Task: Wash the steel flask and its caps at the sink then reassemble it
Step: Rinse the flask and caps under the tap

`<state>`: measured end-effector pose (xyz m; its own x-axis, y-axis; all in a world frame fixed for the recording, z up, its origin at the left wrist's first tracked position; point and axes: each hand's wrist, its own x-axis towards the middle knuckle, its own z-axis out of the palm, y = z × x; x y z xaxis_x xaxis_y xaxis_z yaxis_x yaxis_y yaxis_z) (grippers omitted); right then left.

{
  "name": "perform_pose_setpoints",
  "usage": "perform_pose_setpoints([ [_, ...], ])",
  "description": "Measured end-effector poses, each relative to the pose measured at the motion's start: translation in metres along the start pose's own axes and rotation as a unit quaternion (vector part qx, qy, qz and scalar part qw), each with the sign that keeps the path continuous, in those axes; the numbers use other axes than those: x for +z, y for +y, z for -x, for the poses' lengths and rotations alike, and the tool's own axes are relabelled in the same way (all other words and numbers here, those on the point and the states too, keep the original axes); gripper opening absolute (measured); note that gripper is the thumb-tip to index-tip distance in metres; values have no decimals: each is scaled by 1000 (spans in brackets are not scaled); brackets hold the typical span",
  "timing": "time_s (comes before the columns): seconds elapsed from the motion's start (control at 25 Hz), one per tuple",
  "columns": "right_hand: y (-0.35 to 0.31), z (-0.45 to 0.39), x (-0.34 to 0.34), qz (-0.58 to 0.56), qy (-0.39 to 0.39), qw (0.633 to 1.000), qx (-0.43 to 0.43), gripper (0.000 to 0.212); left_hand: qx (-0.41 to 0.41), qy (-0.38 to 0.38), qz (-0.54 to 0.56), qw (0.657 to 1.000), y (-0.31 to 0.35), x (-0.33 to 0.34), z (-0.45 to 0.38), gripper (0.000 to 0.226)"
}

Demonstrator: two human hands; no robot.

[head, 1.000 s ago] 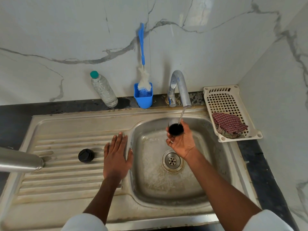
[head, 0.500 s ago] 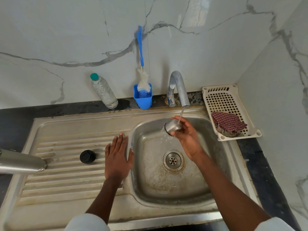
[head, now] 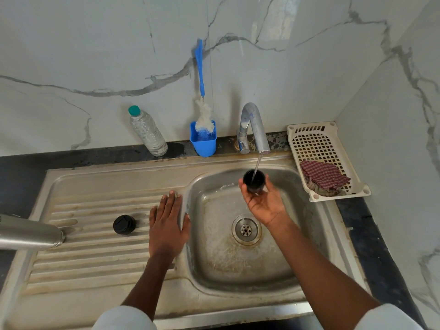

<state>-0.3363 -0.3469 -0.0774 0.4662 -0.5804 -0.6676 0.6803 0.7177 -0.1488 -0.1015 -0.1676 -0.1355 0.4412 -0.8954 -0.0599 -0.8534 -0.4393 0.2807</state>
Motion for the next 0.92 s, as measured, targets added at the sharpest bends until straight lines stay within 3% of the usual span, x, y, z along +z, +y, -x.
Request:
perform_pose_setpoints([
  [0.16, 9, -5, 1, 48, -7, 998, 35, 51, 4, 2, 1, 1000, -1, -1, 3, 71],
  [0.32, 7, -13, -11, 9, 30, 999, 27, 55, 7, 8, 13, 1000, 1, -2, 3, 71],
  [0.48, 9, -12, -11, 85, 16, 996, 16, 31, -16, 19, 38, 999, 3, -2, -2, 65],
  [0.56, 8, -12, -15, 206, -4, 977, -54, 44, -50, 42, 127, 990, 15, -9, -6, 54],
  [0.68, 3, -12, -8, 409, -7, 894, -180, 72, -40, 69, 291, 953, 44, -32, -17, 39],
  [0.72, -2, -12, -4, 412, -29, 890, -195, 73, -22, 67, 341, 938, 59, -43, -21, 37],
  [0.84, -12, -8, 11, 188, -111, 971, -97, 47, 7, 26, 491, 871, 106, -69, -50, 47],
  [0.92, -8, -2, 13, 138, -134, 981, -40, 33, -20, -45, 562, 826, 133, -84, -78, 59],
])
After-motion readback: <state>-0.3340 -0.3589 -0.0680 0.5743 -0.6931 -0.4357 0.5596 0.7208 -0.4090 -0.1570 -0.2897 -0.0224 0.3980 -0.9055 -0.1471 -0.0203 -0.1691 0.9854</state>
